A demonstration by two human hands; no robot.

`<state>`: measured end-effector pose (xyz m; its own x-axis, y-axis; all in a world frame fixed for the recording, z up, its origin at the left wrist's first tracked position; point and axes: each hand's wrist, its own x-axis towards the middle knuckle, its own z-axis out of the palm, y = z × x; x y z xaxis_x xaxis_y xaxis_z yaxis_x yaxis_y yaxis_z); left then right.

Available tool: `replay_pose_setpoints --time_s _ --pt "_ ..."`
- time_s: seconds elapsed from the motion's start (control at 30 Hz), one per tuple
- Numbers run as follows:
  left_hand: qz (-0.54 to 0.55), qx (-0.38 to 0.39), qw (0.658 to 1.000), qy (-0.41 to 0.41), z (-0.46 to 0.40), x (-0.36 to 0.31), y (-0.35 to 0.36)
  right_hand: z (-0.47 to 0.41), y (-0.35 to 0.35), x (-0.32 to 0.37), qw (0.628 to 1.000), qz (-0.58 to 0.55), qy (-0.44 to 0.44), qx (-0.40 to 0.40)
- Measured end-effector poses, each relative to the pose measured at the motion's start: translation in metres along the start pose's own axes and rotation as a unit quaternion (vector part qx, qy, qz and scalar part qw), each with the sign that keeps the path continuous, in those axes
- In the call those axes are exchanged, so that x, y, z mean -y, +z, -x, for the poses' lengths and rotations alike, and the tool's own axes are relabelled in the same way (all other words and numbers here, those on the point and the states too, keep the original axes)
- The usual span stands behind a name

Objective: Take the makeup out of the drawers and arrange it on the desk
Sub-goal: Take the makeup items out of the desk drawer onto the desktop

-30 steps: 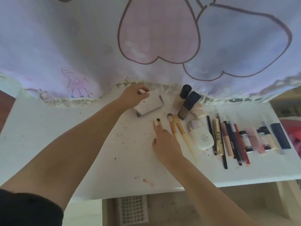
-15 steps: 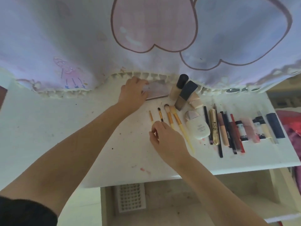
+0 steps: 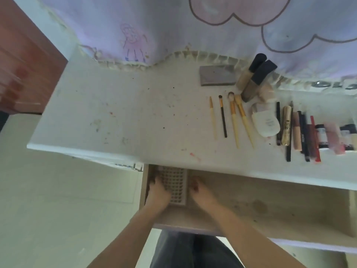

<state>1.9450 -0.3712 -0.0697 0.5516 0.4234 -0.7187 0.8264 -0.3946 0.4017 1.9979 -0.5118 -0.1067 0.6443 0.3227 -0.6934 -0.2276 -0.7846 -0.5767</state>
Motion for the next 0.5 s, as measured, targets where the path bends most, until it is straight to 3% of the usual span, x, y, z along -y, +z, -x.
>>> replay_pose_setpoints --time_s 0.17,0.3,0.43,0.5 --pt "0.014 -0.037 0.998 -0.046 -0.011 -0.008 0.013 -0.008 0.013 0.011 0.996 -0.062 0.046 -0.033" --pt "0.028 -0.021 0.999 -0.008 -0.003 -0.004 -0.004 0.009 -0.002 0.009 0.994 -0.08 0.067 -0.036" --pt "0.111 0.078 0.991 0.012 0.032 -0.01 -0.033 0.052 -0.035 0.02 0.988 -0.135 0.065 -0.039" --pt "0.161 0.135 0.978 0.007 0.056 -0.011 -0.051 0.08 -0.05 0.028 0.989 -0.14 0.047 0.014"
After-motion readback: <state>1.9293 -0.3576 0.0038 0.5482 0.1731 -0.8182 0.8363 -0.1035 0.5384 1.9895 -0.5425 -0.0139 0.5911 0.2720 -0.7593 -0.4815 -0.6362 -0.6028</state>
